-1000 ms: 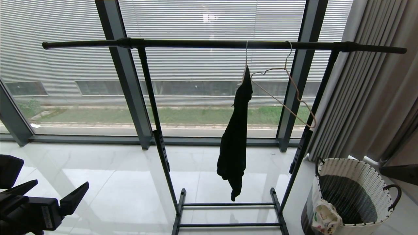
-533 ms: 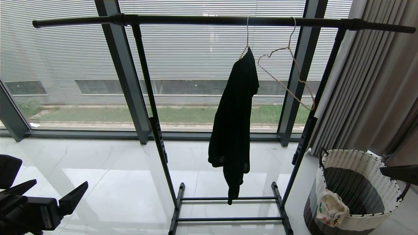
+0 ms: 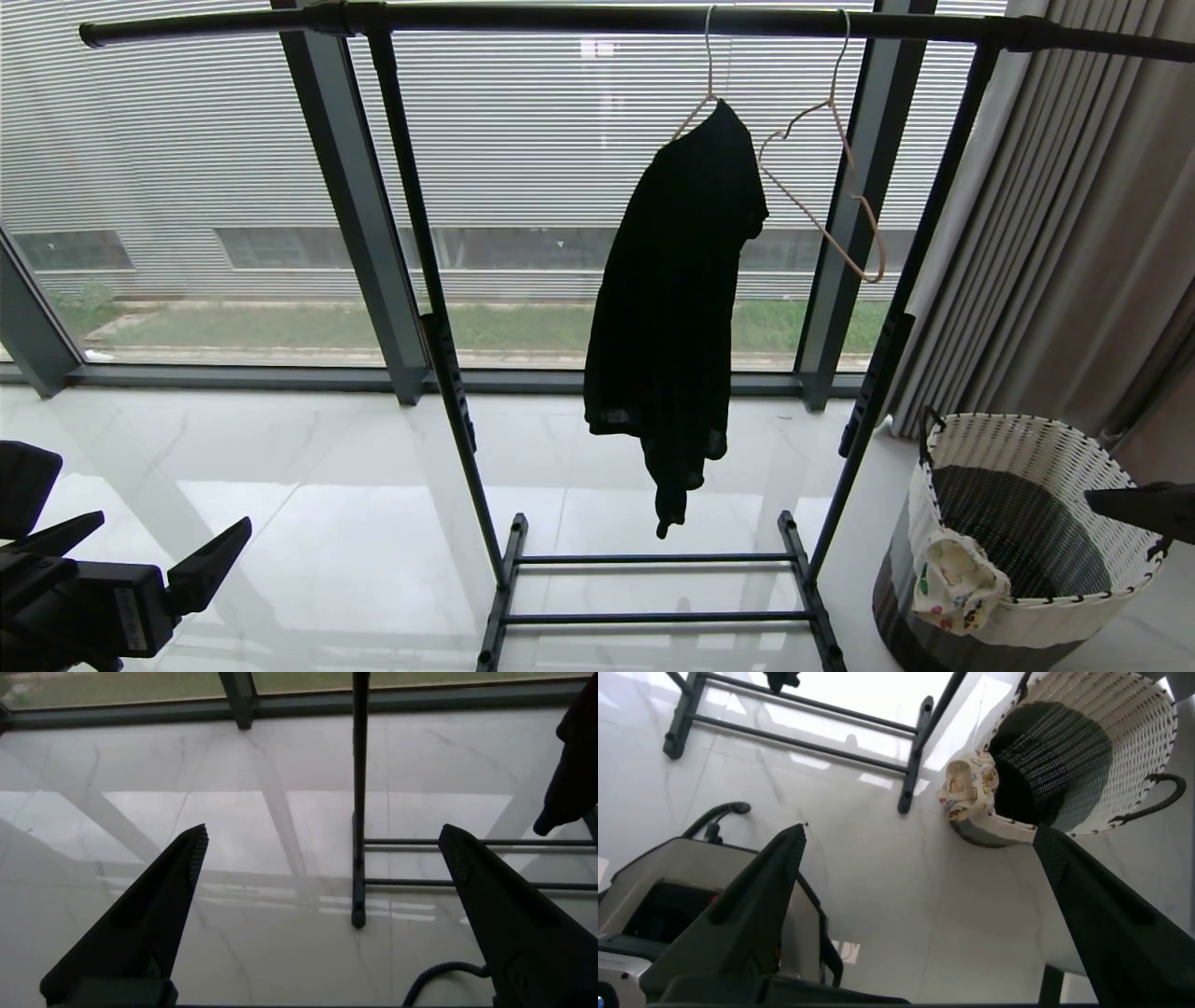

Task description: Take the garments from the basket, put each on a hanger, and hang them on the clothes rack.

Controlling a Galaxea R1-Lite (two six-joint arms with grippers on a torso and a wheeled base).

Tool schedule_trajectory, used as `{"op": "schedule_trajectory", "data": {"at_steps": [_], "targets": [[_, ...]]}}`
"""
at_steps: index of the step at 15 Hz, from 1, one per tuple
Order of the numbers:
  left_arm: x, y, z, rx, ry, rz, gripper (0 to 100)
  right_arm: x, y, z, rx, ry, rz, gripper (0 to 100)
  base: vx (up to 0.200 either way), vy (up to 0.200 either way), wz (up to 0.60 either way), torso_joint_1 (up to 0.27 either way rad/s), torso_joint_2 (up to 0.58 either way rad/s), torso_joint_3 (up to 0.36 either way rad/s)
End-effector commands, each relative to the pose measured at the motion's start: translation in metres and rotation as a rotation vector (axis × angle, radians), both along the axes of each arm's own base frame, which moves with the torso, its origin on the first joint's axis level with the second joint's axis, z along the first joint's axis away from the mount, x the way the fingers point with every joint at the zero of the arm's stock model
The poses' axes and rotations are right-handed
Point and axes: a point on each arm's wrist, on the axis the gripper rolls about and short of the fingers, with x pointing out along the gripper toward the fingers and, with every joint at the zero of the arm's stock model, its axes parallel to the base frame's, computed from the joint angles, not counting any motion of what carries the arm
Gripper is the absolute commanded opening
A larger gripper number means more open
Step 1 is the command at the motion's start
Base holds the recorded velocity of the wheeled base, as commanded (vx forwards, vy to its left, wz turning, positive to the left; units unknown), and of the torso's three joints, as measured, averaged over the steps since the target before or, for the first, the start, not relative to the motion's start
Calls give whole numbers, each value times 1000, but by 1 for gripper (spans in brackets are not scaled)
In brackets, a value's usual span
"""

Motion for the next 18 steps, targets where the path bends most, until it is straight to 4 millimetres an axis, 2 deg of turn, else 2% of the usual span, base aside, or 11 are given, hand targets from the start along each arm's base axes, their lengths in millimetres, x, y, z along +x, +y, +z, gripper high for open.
{"op": "schedule_trajectory", "data": {"at_steps": [1,7,18], "targets": [[0,0,0,0,2,0,100,-1,0,0,0,-1,1,100,0,0,0,0,0,0],[-1,0,-2,-1,5,-1,100,-3,-1,-4,-5,9,1,100,0,0,0,0,0,0],[-1,0,-3,-2,9,-3,100,-3,-3,-6,-5,12,-10,100,0,-200,0,2,2,6]]}}
